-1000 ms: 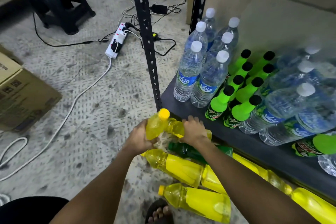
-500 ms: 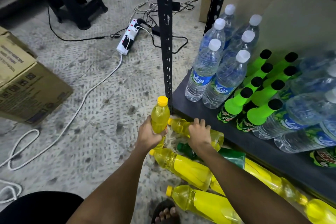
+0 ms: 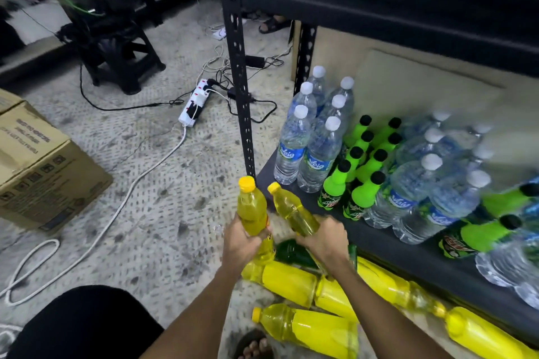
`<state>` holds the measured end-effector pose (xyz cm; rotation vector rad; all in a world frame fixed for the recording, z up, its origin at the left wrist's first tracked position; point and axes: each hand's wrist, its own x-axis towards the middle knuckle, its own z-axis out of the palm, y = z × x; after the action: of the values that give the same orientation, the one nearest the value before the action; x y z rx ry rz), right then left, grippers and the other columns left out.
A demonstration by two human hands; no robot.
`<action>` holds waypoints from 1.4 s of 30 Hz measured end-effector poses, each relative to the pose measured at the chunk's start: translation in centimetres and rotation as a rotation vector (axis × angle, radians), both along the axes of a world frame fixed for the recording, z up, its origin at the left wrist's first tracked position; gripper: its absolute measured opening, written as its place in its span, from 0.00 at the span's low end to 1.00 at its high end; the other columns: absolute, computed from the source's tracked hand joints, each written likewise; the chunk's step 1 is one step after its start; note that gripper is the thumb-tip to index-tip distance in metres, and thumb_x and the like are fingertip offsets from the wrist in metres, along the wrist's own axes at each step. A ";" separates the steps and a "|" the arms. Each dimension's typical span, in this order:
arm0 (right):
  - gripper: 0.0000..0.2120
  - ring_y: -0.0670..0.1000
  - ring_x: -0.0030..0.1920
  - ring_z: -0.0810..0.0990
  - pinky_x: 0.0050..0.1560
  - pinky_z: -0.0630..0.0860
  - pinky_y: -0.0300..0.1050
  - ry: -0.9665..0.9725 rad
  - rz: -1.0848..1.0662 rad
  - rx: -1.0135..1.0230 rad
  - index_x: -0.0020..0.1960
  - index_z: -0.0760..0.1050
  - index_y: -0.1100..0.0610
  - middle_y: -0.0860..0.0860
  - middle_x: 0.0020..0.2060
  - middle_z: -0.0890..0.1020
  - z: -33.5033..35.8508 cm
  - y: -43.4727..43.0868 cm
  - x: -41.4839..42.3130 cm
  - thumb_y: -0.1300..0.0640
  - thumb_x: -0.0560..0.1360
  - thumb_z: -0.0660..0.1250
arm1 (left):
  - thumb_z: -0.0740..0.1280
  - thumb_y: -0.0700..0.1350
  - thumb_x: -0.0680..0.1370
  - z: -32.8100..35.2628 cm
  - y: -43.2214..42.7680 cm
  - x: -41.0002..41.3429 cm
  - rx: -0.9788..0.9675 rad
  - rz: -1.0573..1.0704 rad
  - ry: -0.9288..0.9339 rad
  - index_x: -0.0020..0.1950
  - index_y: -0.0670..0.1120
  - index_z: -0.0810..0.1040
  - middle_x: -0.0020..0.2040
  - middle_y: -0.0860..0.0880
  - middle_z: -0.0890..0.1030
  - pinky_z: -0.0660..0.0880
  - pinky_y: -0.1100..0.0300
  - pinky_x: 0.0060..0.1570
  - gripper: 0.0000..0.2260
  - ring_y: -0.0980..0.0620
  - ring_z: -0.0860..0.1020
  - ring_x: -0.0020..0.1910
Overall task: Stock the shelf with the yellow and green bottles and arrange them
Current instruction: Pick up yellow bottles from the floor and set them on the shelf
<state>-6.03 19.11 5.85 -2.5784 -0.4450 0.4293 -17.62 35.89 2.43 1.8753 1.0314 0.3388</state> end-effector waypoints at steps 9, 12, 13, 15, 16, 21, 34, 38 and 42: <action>0.33 0.48 0.35 0.84 0.35 0.74 0.39 -0.122 -0.278 0.330 0.49 0.85 0.50 0.46 0.31 0.84 11.5 -10.6 -4.5 0.31 0.51 0.68 | 0.77 0.67 0.58 12.6 -8.0 -1.5 0.019 -0.215 -0.138 0.45 0.59 0.78 0.35 0.68 0.81 0.71 0.76 0.33 0.22 0.72 0.79 0.37; 0.28 0.35 0.29 0.77 0.31 0.70 0.27 -0.191 -0.310 0.400 0.51 0.85 0.52 0.40 0.30 0.80 15.5 -13.9 -5.4 0.39 0.56 0.77 | 0.76 0.71 0.57 17.4 -10.6 -1.4 0.079 -0.327 -0.179 0.45 0.62 0.78 0.37 0.67 0.82 0.71 0.78 0.33 0.23 0.72 0.79 0.39; 0.26 0.32 0.28 0.76 0.30 0.67 0.22 -0.226 -0.323 0.438 0.51 0.85 0.53 0.37 0.30 0.78 16.9 -15.0 -5.7 0.42 0.56 0.79 | 0.75 0.72 0.56 19.1 -11.6 -1.4 0.095 -0.363 -0.196 0.44 0.63 0.78 0.36 0.70 0.81 0.71 0.78 0.32 0.23 0.73 0.79 0.38; 0.26 0.27 0.31 0.76 0.33 0.67 0.19 -0.280 -0.346 0.515 0.51 0.86 0.52 0.33 0.29 0.76 19.8 -17.3 -6.4 0.41 0.56 0.79 | 0.75 0.72 0.55 22.4 -13.5 -1.2 0.133 -0.418 -0.237 0.44 0.65 0.76 0.35 0.74 0.79 0.69 0.79 0.32 0.23 0.74 0.78 0.39; 0.28 0.28 0.33 0.77 0.37 0.69 0.20 -0.295 -0.356 0.551 0.53 0.85 0.50 0.33 0.29 0.78 21.3 -18.6 -6.7 0.39 0.56 0.78 | 0.75 0.73 0.55 24.0 -14.4 -1.0 0.150 -0.438 -0.261 0.44 0.65 0.76 0.35 0.73 0.78 0.69 0.79 0.35 0.23 0.73 0.78 0.39; 0.34 0.29 0.42 0.78 0.42 0.72 0.22 -0.442 -0.450 0.716 0.59 0.83 0.53 0.36 0.40 0.81 28.8 -26.0 -7.4 0.42 0.56 0.81 | 0.72 0.77 0.52 32.3 -19.6 0.0 0.250 -0.567 -0.394 0.44 0.71 0.74 0.37 0.74 0.78 0.75 0.67 0.41 0.25 0.71 0.79 0.41; 0.12 0.39 0.43 0.85 0.52 0.82 0.49 -0.908 -0.717 0.862 0.43 0.84 0.41 0.40 0.37 0.86 45.7 -42.3 -2.7 0.46 0.60 0.80 | 0.75 0.69 0.57 52.7 -37.6 10.6 0.343 -0.812 -0.769 0.40 0.63 0.79 0.32 0.66 0.80 0.73 0.66 0.38 0.18 0.65 0.80 0.38; 0.24 0.43 0.44 0.83 0.55 0.80 0.44 -1.005 -0.821 0.797 0.54 0.85 0.53 0.47 0.42 0.87 47.5 -44.3 1.1 0.44 0.61 0.80 | 0.76 0.67 0.62 55.7 -42.5 16.3 0.411 -0.801 -0.737 0.49 0.56 0.80 0.42 0.57 0.80 0.70 0.61 0.41 0.22 0.54 0.79 0.43; 0.24 0.46 0.44 0.83 0.50 0.78 0.38 -1.041 -0.859 0.787 0.54 0.85 0.55 0.48 0.43 0.86 48.1 -45.0 4.8 0.44 0.61 0.80 | 0.76 0.65 0.63 56.8 -46.1 21.8 0.408 -0.760 -0.657 0.55 0.52 0.79 0.48 0.50 0.81 0.70 0.58 0.42 0.27 0.46 0.80 0.52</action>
<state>-1.23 -25.87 53.93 -1.7495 0.1941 -1.1715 4.22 -10.16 59.19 2.1288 -0.2236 0.6718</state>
